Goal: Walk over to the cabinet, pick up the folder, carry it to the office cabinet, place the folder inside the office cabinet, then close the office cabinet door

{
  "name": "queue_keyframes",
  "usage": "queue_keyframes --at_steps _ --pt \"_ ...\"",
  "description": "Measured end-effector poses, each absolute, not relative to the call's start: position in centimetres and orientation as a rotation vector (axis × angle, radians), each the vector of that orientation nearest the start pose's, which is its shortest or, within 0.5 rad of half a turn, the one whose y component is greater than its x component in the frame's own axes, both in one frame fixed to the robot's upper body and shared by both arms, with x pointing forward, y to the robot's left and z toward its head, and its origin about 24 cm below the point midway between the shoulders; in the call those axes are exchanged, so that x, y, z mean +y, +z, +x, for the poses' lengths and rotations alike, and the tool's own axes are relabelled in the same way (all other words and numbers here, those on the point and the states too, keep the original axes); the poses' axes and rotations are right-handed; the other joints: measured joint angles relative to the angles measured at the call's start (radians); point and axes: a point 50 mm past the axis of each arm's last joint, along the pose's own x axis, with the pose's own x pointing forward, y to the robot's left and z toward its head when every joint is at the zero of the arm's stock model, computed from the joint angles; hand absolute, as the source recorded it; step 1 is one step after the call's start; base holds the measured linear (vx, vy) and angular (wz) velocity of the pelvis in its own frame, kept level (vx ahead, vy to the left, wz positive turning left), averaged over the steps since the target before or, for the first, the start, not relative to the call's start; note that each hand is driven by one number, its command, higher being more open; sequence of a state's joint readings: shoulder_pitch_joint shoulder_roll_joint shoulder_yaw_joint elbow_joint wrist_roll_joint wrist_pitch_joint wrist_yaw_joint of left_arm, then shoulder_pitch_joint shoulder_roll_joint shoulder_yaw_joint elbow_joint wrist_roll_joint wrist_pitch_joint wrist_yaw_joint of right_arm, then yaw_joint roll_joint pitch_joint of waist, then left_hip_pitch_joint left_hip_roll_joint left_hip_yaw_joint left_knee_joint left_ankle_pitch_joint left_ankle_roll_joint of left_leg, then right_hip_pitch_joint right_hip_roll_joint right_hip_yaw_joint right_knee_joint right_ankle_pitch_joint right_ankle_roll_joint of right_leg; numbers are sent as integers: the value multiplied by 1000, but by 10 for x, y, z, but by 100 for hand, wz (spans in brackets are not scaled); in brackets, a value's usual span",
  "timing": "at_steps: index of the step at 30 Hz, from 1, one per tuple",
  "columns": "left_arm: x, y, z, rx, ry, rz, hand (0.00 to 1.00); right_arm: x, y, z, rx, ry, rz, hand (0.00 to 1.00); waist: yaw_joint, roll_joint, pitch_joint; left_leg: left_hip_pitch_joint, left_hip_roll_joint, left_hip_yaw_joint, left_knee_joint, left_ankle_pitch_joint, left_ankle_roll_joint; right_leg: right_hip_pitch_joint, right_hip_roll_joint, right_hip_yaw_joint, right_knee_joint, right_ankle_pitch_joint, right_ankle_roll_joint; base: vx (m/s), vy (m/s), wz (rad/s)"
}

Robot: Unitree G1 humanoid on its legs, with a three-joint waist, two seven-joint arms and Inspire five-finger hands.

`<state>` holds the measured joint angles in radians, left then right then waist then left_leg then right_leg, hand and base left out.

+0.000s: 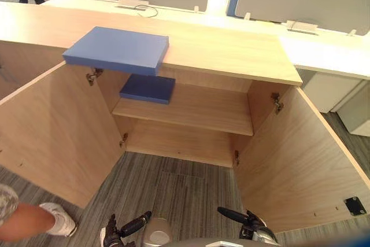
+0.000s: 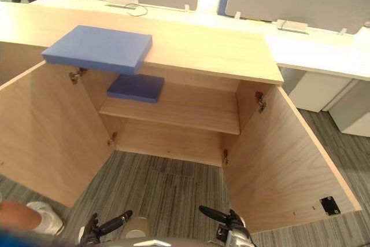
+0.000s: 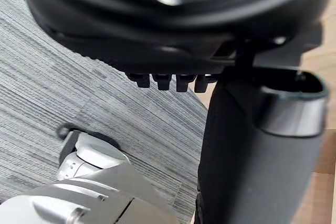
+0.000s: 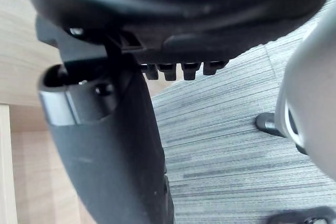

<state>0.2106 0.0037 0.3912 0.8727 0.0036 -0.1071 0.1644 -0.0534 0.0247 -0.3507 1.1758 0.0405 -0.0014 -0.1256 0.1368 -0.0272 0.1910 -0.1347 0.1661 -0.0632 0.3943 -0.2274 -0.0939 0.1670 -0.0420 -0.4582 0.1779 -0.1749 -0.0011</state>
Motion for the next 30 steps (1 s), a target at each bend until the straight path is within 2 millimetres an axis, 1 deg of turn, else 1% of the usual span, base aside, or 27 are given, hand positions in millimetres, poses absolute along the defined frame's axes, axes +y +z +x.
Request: queue_keyframes --at_steps 1,2,4,5,6,7,8,9,10,11,12,13,14,15,16,17,18,19,20,22,23,24,25,26,27,29,30 --pt "224 -151 64 991 603 -52 100 -183 -164 111 1132 -422 178 100 -3 10 -5 40 -22 -20 -64 137 -15 20 -11 14 -11 0 28 262 348 -20" --pt "226 -152 60 1013 608 -47 100 -181 -165 108 1142 -424 181 100 -5 -5 -7 59 -50 -7 -75 143 -10 35 -40 18 -27 9 54 254 270 -11" --pt "231 -154 54 1040 618 -31 100 -176 -167 104 1160 -417 198 100 -6 -25 -16 71 -84 13 -79 134 7 48 -74 23 -45 22 74 232 222 -11" --pt "232 -155 49 1063 624 -27 100 -173 -167 104 1158 -422 218 100 -6 -29 -19 98 -104 31 -97 130 15 58 -100 35 -45 28 85 202 206 -22" --pt "231 -156 46 1074 627 -26 100 -174 -167 105 1156 -422 218 100 -6 -29 -19 119 -113 39 -112 128 21 67 -111 42 -43 32 91 163 206 -36" --pt "230 -158 42 1096 627 -28 100 -176 -167 105 1153 -426 218 100 -6 -23 -17 167 -132 60 -145 130 32 79 -138 59 -23 32 93 128 195 -44" --pt "227 -159 36 1115 623 -30 100 -180 -167 105 1151 -434 216 100 -6 -6 -23 211 -147 83 -183 133 52 74 -166 77 20 29 98 111 193 -46" --pt "226 -160 34 1124 618 -30 100 -182 -167 104 1150 -438 214 100 -7 3 -27 230 -156 91 -201 133 63 61 -182 86 55 24 105 91 187 -40" --pt "222 -161 31 1139 605 -31 100 -186 -166 104 1148 -439 200 100 -8 14 -32 257 -168 103 -228 134 80 33 -210 97 131 16 116 71 195 -37" --pt "220 -163 27 1159 591 -38 100 -196 -165 104 1142 -446 171 100 -11 31 -29 300 -191 119 -271 135 97 -31 -264 110 301 9 104 51 236 -29" --pt "219 -163 24 1166 585 -40 100 -198 -164 106 1130 -448 169 100 -15 29 -28 314 -205 122 -285 136 100 -59 -294 103 379 3 80 12 191 -18" --pt "219 -164 18 1186 584 -45 100 -200 -162 108 1110 -445 165 100 -25 21 -26 342 -230 122 -302 131 112 -94 -357 72 495 3 15 1 159 1" --pt "220 -164 14 1195 589 -50 100 -200 -162 108 1105 -439 164 100 -33 14 -30 365 -238 120 -318 132 123 -98 -383 48 540 6 -2 7 100 -2" --pt "221 -164 7 1207 596 -56 100 -198 -162 108 1110 -426 156 100 -34 12 -35 382 -238 121 -335 133 128 -92 -385 36 544 1 3 10 99 -5" --pt "221 -165 5 1204 611 -89 100 -196 -162 109 1111 -409 148 100 -34 15 -40 383 -232 120 -341 134 134 -92 -372 34 527 -20 22 -6 40 -3" --pt "221 -165 9 1188 623 -128 100 -193 -162 111 1106 -398 148 100 -34 15 -35 375 -218 111 -339 140 140 -100 -331 34 472 -66 53 28 -53 14" --pt "219 -164 14 1164 628 -160 100 -192 -162 114 1103 -392 152 100 -36 23 -26 366 -194 99 -333 147 129 -101 -266 44 385 -91 65 32 -83 25" --pt "220 -162 17 1140 633 -171 100 -190 -162 114 1105 -384 151 100 -36 22 -26 359 -187 92 -327 148 125 -101 -236 47 331 -85 66 56 -173 44" --pt "229 -151 25 1042 648 -168 100 -182 -164 110 1120 -353 145 100 -33 -11 -27 347 -195 66 -316 142 108 -90 -212 38 218 -38 73 39 -145 37" --pt "225 -140 38 920 694 -262 100 -184 -164 109 1123 -353 130 100 -22 -4 -42 337 -174 50 -317 139 89 -82 -191 15 194 -34 67 62 -205 30" --pt "220 -127 52 808 716 -331 100 -184 -163 111 1117 -333 103 100 -8 10 -47 325 -159 49 -319 139 80 -85 -170 8 174 -33 65 44 -207 14" --pt "220 -113 65 694 726 -392 100 -180 -163 112 1114 -306 88 100 1 16 -55 311 -142 48 -319 135 69 -87 -151 1 154 -30 59 24 -168 5" --pt "222 -105 71 642 723 -410 100 -176 -163 112 1117 -290 83 100 2 18 -61 305 -133 47 -318 134 61 -87 -139 -3 140 -27 54 40 -168 1" --pt "227 -89 84 537 718 -435 100 -170 -164 111 1123 -255 70 100 9 18 -70 293 -117 47 -316 132 53 -85 -117 -8 113 -21 44 48 -145 2" --pt "230 -81 91 486 716 -441 100 -167 -164 112 1123 -238 65 100 11 17 -73 288 -109 47 -314 130 49 -84 -107 -11 103 -18 39 67 -166 2" --pt "239 -49 111 306 698 -432 100 -155 -165 110 1133 -195 64 100 17 9 -92 273 -91 41 -313 127 35 -76 -80 -27 65 -9 30 66 -133 10" --pt "240 -42 115 273 691 -427 100 -154 -165 109 1138 -192 66 100 17 6 -100 269 -87 37 -313 126 33 -75 -75 -31 55 -7 29 76 -106 14"
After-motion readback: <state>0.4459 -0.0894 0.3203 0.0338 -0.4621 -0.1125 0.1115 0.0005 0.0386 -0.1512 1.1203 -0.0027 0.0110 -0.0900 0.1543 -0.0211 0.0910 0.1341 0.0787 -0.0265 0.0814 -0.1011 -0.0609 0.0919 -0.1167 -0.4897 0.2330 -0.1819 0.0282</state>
